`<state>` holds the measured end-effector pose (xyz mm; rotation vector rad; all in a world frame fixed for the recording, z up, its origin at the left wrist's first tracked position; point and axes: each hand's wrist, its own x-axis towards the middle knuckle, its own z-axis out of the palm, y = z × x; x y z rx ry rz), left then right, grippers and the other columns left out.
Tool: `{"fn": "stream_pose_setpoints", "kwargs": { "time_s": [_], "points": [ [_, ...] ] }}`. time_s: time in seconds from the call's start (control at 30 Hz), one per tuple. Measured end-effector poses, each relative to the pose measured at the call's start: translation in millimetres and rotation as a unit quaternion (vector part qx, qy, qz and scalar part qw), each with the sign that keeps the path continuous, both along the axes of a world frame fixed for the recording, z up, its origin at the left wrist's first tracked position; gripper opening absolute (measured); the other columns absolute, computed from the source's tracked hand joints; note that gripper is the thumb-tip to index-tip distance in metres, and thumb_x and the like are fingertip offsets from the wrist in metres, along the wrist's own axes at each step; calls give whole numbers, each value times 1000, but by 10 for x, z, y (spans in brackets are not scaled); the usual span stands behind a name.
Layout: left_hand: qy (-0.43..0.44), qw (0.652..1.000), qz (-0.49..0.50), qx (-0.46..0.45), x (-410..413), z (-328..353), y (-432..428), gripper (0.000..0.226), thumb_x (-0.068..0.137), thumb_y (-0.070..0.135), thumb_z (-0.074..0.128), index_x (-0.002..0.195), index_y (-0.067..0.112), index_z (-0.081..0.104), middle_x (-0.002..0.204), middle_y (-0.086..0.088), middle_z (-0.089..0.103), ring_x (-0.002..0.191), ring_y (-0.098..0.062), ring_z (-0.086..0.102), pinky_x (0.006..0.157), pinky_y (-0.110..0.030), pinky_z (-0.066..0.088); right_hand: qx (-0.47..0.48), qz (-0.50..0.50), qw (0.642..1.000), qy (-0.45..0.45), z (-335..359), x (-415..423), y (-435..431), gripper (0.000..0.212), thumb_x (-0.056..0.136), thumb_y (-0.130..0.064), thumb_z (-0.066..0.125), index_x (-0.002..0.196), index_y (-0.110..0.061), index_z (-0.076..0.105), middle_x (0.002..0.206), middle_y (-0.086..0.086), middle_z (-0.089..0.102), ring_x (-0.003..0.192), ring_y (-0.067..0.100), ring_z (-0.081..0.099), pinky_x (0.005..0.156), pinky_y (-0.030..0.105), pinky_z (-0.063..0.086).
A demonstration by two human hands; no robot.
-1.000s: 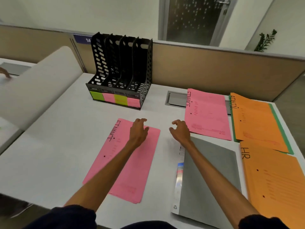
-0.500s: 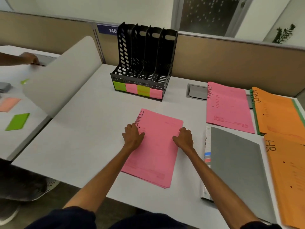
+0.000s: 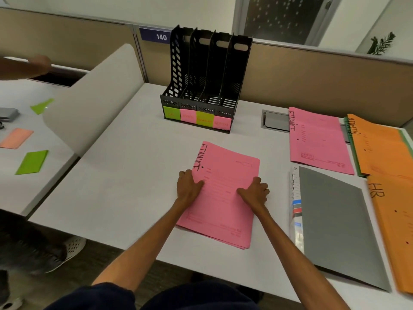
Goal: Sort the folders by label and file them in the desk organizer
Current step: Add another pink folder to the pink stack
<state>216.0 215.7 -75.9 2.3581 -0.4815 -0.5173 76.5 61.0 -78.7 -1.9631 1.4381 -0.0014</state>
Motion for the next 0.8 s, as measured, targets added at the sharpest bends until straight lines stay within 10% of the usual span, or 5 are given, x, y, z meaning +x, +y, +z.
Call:
{"fn": "stream_pose_setpoints", "kwargs": {
  "time_s": [0.5,0.8],
  "points": [
    [-62,977,6,-206,53,415,-216,39,95,30,56,132,17,51,121,-5,65,104,-24,63,92,-44,52,84,-103,982,-133,9,-16,-133,80,77,-39,77,140,-15,34,141,14,37,131,33,37,107,47,38],
    [-92,951,17,-295,160,722,-470,44,93,33,58,134,20,48,124,-1,62,106,-22,63,90,-47,55,114,-136,931,-318,267,32,-342,69,80,-39,77,134,-15,43,130,5,57,103,19,56,82,32,46]
  ]
}}
